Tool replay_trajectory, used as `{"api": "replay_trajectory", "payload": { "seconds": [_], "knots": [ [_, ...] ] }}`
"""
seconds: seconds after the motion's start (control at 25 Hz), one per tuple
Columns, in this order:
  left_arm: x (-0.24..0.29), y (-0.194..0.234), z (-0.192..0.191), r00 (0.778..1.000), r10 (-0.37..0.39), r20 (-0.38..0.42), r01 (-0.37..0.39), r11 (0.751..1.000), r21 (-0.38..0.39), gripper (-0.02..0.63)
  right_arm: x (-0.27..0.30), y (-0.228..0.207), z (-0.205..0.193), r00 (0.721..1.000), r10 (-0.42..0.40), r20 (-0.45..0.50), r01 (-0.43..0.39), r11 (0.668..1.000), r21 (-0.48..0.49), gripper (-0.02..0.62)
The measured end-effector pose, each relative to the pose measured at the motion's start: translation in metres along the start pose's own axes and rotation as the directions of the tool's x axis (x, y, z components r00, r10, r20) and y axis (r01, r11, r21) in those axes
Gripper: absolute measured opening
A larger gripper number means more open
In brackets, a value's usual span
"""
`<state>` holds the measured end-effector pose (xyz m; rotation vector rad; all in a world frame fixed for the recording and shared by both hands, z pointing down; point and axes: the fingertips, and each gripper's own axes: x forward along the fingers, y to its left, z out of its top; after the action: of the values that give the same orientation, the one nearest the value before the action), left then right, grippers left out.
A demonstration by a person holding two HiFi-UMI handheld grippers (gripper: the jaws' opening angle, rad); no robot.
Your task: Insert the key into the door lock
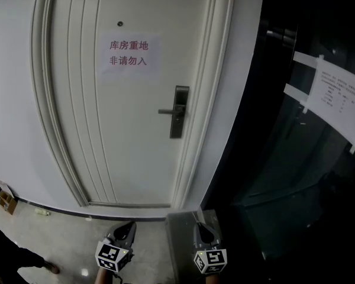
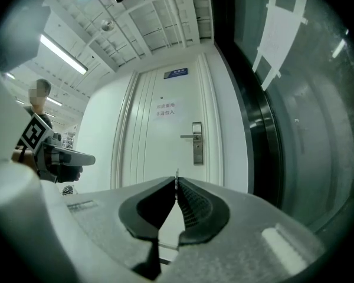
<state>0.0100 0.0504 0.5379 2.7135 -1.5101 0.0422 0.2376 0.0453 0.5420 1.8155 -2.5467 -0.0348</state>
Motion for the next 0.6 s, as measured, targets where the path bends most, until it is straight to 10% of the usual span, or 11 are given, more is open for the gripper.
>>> {"api": "replay_trajectory", "payload": {
  "seconds": [0.6],
  "knots": [
    [0.068, 0.048, -0.002, 1.000, 0.001, -0.013, -0.001, 1.000, 0.009, 0.002, 0.076, -0.026, -0.002, 1.000, -0.006, 0.010, 0.006, 1.000, -0.006, 0.011]
  ]
}}
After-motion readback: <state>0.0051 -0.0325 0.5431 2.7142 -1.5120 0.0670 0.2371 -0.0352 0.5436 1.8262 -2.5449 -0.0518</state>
